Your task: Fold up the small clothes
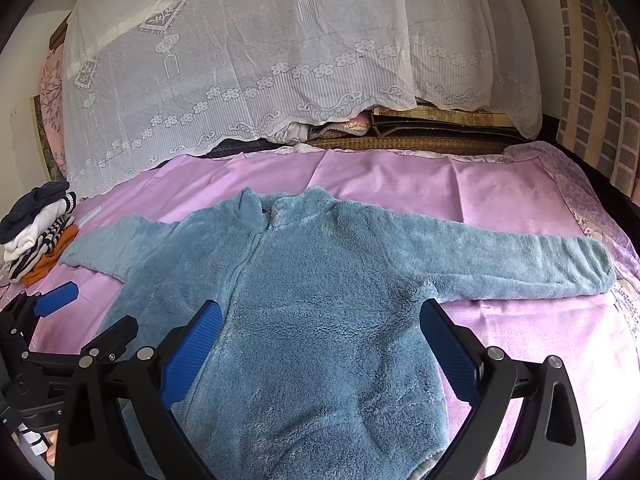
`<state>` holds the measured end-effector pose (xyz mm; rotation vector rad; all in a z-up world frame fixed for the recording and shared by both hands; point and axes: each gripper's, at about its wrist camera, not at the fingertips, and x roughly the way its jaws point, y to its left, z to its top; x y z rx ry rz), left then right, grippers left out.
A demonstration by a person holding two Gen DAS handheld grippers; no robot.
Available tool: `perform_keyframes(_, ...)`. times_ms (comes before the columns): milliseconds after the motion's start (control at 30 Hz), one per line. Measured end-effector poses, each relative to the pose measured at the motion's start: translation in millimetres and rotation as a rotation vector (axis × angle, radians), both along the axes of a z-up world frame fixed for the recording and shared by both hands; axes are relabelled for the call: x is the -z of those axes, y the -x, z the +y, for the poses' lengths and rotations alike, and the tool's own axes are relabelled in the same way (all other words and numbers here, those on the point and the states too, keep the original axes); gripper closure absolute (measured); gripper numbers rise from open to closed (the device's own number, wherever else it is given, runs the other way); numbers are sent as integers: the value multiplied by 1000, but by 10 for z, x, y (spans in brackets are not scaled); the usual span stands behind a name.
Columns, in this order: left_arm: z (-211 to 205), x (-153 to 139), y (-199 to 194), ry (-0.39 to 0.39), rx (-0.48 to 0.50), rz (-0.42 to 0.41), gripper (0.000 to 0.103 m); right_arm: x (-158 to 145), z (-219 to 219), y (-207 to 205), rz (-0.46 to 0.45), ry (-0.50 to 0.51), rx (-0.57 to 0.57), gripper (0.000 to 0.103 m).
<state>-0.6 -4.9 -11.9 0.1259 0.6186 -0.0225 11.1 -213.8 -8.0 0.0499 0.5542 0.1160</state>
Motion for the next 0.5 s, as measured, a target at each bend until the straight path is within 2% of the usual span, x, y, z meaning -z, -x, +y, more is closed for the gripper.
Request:
perform_keyframes(233, -102, 22, 17, -21, 33, 5, 5, -44, -127, -23, -4, -41, 32, 3)
perform_keyframes(500, -425, -54, -25, -39, 127, 37, 5, -115, -575, -51, 5, -177, 91, 3)
